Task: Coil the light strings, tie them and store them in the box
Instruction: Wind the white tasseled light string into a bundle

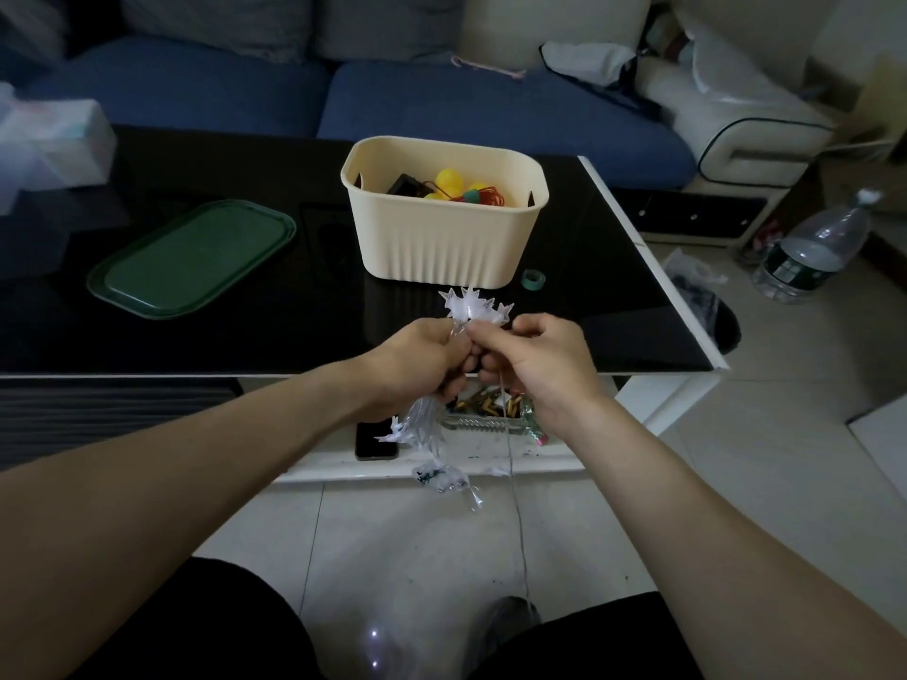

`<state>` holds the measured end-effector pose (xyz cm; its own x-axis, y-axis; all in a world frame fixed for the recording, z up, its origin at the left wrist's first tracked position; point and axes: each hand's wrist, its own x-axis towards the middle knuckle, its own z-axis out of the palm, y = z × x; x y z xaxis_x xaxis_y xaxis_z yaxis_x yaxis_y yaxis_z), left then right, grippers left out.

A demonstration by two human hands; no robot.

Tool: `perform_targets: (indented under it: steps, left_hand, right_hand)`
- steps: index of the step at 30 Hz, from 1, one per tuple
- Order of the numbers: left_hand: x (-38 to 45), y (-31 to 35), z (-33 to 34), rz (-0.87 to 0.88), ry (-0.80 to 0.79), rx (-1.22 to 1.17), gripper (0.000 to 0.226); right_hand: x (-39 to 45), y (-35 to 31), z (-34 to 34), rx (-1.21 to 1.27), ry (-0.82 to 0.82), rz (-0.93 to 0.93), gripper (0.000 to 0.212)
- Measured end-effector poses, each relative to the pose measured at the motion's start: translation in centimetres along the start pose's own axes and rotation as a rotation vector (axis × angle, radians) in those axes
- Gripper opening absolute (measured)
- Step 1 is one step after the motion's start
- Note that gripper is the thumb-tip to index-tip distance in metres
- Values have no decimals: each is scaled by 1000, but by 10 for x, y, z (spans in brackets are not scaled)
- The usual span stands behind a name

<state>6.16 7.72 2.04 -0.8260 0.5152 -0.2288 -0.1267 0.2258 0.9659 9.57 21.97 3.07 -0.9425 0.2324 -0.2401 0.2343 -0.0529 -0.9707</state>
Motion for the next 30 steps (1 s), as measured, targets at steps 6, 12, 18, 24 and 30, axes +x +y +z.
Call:
perform_targets:
  steps: [6, 12, 18, 24, 30]
  left_hand:
    - [3, -3, 6, 96, 100, 46, 31]
    - [4, -5, 7, 133, 149, 59, 31]
    - [2, 2, 10, 122, 176, -44, 28]
    - [0, 19, -2, 145, 315, -334, 26]
    - [-3, 24, -11, 152, 358, -475, 28]
  right_hand:
    - [1, 2, -7, -24, -264, 338, 43]
    - [5, 2, -9, 23, -326, 407, 46]
    - [5, 2, -13, 66, -471, 279, 37]
    - [7, 16, -20, -627, -550, -43, 20]
    - [10, 23, -9, -772, -493, 16, 16]
